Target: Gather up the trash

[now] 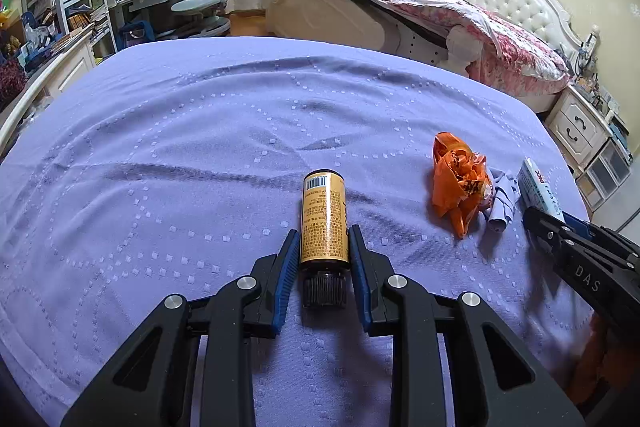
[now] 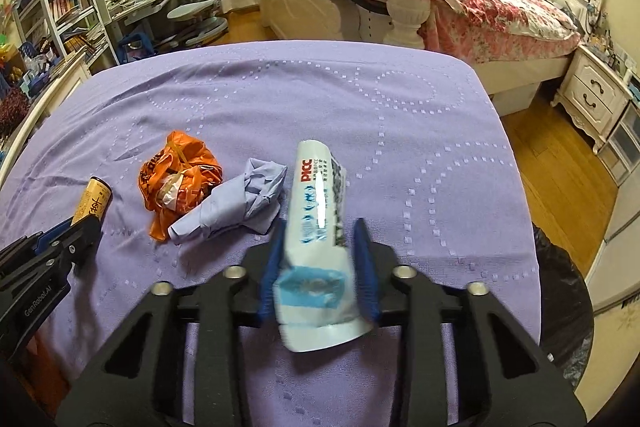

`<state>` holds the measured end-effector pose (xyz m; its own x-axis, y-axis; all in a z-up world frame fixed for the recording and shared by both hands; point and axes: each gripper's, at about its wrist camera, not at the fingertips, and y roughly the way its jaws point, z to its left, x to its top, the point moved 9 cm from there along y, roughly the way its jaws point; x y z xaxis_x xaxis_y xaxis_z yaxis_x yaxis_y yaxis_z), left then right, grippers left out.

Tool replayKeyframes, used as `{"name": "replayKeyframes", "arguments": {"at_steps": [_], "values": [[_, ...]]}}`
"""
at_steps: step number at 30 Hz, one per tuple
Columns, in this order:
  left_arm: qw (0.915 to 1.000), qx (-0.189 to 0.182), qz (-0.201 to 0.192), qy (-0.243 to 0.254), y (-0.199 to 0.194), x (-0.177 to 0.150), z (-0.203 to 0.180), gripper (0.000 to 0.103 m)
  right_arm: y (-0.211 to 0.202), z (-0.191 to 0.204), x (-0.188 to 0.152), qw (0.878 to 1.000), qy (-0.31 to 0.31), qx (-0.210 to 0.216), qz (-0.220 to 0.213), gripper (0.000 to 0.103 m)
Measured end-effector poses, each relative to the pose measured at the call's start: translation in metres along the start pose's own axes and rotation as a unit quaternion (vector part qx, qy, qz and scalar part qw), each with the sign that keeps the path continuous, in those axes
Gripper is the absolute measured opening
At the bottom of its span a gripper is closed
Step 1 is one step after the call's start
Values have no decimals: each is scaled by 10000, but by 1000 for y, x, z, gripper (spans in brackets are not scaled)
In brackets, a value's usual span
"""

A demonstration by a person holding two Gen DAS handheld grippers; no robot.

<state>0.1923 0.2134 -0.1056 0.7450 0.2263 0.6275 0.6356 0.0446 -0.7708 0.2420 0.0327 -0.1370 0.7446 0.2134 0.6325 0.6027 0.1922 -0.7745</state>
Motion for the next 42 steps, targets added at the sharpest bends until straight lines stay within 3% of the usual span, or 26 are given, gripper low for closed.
{"name": "replayKeyframes", "arguments": {"at_steps": [15,27,42], "values": [[9998,-116,-65,139,-24,-25,-18,28,-36,-4,-41,9997,19,236,-11,29],[9985,-411,-129,326,-49,-56,-64,28,-80,-20,-81,9994,-7,271,-197,29],[9930,-839,-226,804,-71,-79,-144,28,-119,-91,-116,9977,533,-62,-411,29]]}}
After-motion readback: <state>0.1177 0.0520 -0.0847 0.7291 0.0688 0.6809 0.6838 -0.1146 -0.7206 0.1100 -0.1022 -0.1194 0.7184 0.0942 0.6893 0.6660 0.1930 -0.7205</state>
